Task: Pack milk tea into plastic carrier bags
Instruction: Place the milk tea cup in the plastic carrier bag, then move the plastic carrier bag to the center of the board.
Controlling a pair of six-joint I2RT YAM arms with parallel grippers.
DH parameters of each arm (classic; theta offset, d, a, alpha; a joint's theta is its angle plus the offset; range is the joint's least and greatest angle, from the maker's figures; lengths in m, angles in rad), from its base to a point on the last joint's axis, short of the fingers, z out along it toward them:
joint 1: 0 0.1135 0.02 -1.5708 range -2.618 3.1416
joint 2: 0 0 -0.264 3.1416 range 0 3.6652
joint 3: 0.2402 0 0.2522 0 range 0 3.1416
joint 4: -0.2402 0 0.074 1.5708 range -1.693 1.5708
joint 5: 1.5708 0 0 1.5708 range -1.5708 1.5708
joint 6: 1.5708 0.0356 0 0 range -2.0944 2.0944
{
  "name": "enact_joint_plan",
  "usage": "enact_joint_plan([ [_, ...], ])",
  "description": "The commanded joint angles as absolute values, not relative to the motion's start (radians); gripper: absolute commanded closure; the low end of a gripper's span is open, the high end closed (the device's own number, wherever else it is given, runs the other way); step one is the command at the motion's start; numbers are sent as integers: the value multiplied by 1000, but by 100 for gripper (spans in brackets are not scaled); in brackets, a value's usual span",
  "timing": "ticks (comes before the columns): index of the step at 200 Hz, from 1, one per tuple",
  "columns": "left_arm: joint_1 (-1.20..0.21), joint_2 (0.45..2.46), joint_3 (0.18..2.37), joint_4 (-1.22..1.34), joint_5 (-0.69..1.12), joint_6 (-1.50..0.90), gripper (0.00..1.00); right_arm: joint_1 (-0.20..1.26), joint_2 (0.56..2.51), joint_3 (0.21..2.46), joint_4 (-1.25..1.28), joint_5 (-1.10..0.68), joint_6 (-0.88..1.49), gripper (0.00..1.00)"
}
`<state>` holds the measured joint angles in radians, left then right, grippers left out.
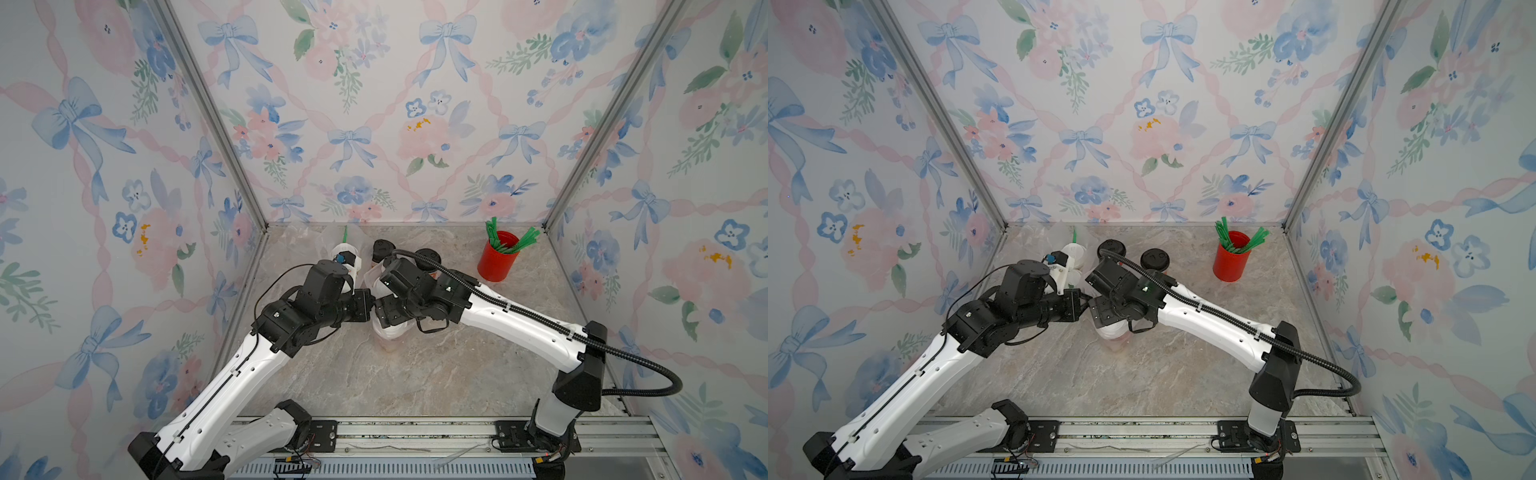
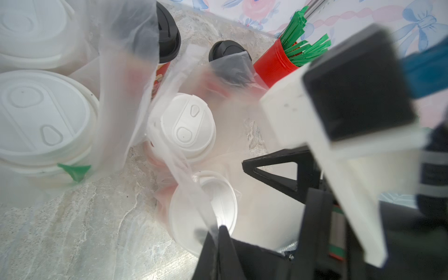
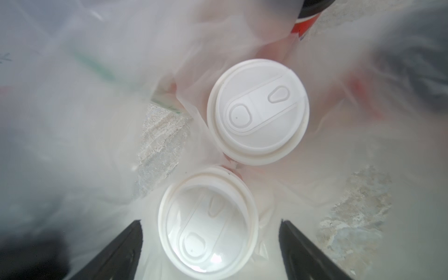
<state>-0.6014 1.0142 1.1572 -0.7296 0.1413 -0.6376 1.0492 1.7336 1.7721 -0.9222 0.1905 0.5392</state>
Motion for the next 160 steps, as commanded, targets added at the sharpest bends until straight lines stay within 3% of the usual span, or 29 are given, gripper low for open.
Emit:
enact_joint_plan([
  [1, -588, 1007, 1167, -725, 137, -615, 84, 1009, 1660, 1836, -975, 150, 546, 12],
  [39, -547, 1034, 1213, -729, 143, -549, 62, 914, 1578, 1845, -1036, 87, 549, 15],
  [83, -478, 1118, 1279, -766, 222, -433, 45, 820, 1601, 1851, -1131, -13, 512, 16],
  [134, -468, 1211, 1345, -784, 249, -351, 42, 773, 1690, 1822, -1090, -98, 494, 21],
  [160, -465, 1252, 1356, -793, 238, -330, 50, 758, 1715, 1808, -1057, -110, 497, 30],
])
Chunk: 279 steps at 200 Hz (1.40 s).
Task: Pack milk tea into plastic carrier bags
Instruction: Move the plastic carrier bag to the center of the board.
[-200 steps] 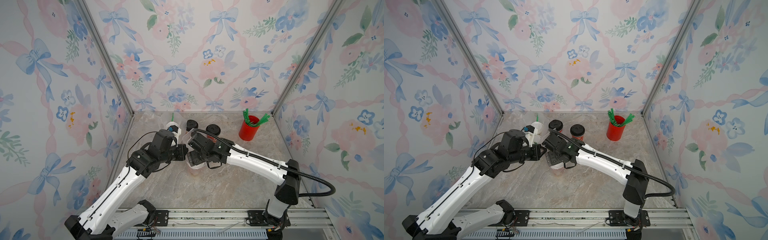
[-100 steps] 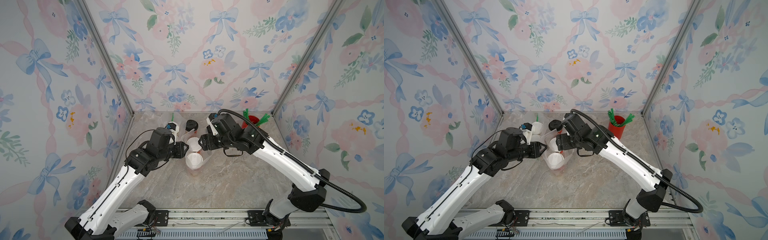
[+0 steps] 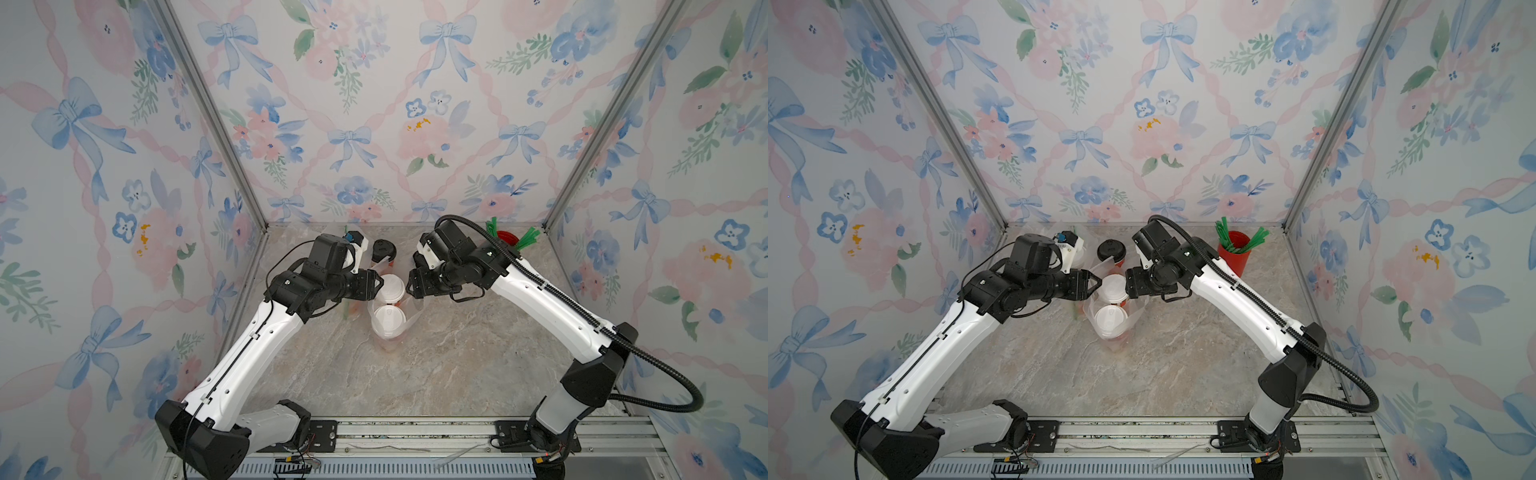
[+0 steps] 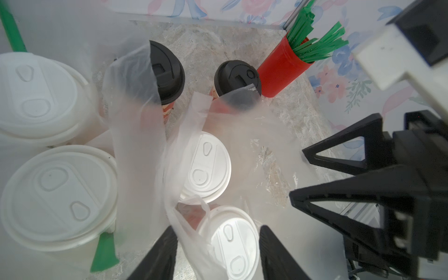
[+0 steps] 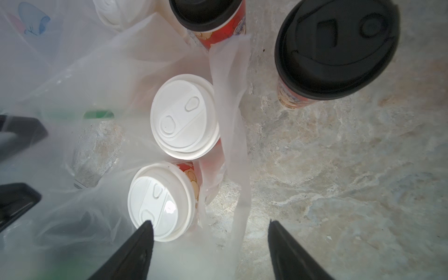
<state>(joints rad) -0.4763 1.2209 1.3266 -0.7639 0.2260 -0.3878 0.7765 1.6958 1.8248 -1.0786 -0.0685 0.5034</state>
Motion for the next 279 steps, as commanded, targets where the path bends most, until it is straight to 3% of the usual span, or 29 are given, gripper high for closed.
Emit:
enact_joint_plan([
  [1, -465, 1253, 1358, -792, 238, -329, 50, 757, 1715, 1807, -1055, -111, 498, 31],
  [74, -465, 1266, 1364, -792, 241, -339, 85, 744, 1731, 1781, -1021, -126, 510, 61],
  [119, -467, 1265, 1365, -791, 256, -360, 100, 745, 1716, 1781, -1020, -112, 514, 84],
  [148, -481, 1259, 1387, -790, 278, -377, 100, 745, 1684, 1776, -1026, -100, 518, 100],
  [279, -696, 1405, 1542, -786, 242, -457, 100, 642, 1423, 1650, -1109, -51, 526, 100],
])
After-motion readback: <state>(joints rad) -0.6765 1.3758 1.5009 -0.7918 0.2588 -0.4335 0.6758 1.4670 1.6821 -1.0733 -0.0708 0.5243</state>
